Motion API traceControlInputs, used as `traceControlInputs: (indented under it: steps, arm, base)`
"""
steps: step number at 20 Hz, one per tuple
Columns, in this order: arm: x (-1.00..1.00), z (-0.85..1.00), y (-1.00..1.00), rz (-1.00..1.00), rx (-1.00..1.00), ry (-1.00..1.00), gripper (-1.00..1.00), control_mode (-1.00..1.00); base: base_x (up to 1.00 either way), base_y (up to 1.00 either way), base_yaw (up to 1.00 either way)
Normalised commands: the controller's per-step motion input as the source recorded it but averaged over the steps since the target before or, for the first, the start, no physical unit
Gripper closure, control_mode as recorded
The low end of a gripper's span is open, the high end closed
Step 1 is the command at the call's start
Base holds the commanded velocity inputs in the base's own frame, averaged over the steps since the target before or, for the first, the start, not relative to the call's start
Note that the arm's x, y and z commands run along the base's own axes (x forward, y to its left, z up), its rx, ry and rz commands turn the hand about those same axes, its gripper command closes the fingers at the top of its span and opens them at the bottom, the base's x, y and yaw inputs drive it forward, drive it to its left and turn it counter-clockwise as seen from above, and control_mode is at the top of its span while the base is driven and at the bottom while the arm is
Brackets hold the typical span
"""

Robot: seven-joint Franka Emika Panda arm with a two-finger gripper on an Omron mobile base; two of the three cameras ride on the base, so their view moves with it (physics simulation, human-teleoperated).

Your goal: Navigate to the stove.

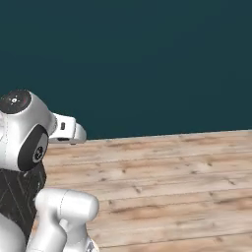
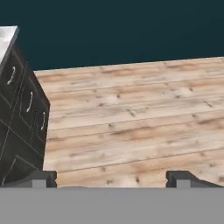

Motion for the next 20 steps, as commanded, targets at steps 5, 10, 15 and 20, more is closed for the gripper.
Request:
traceControlInputs:
  steps: [5,10,15,20]
  arm:
    - [0.00,0.00,0.00,0.00,0.00,0.00,-1.00,1.00]
    - [0.00,0.00,0.00,0.00,0.00,0.00,-1.00,1.00]
    - [0.00,0.00,0.00,0.00,0.00,0.00,-1.00,1.00]
    - [0.00,0.00,0.00,0.00,0.00,0.00,-1.00,1.00]
  base:
    - [0.00,0.00,-1.00]
    - [0.00,0.00,-1.00]
    - [0.00,0.00,-1.00]
    - [0.02,0.00,-0.97]
